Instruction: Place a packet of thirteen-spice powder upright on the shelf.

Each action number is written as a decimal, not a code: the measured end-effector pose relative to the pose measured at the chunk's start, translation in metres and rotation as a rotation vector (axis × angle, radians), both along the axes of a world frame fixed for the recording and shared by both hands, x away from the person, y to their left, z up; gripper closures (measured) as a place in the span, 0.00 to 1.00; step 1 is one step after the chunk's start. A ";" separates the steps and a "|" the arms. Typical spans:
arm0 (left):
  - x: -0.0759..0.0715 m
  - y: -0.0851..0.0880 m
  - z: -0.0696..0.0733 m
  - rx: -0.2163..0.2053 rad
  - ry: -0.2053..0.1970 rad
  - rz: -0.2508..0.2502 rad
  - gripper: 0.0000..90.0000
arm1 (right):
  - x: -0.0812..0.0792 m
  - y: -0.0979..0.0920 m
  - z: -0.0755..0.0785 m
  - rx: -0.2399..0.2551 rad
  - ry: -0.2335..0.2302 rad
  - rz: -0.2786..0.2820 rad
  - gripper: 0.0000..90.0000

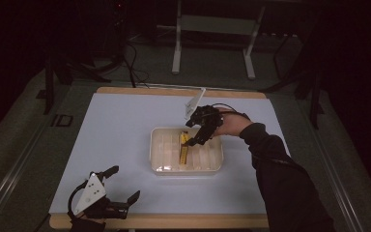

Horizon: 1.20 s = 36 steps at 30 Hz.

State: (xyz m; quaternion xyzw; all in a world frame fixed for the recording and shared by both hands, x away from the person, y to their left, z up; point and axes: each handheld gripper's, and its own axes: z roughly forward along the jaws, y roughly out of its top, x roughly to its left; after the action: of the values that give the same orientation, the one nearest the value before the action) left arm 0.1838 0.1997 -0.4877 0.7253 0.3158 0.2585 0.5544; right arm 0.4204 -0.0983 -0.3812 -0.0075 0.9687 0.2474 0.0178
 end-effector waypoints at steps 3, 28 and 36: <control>0.000 0.000 0.000 -0.001 0.002 0.001 0.00 | 0.000 -0.003 0.003 0.003 -0.007 -0.008 0.29; 0.004 -0.001 -0.004 0.007 0.042 -0.007 0.00 | 0.008 -0.053 0.022 0.124 -0.022 -0.238 0.13; 0.006 -0.001 -0.006 0.011 0.060 -0.003 0.00 | 0.012 -0.077 0.024 0.191 -0.034 -0.347 0.13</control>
State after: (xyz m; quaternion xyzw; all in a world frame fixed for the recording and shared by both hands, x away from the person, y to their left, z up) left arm 0.1894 0.1989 -0.4936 0.7363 0.3298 0.2373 0.5410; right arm 0.4320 -0.1754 -0.3567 0.1570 0.9272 0.3311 0.0771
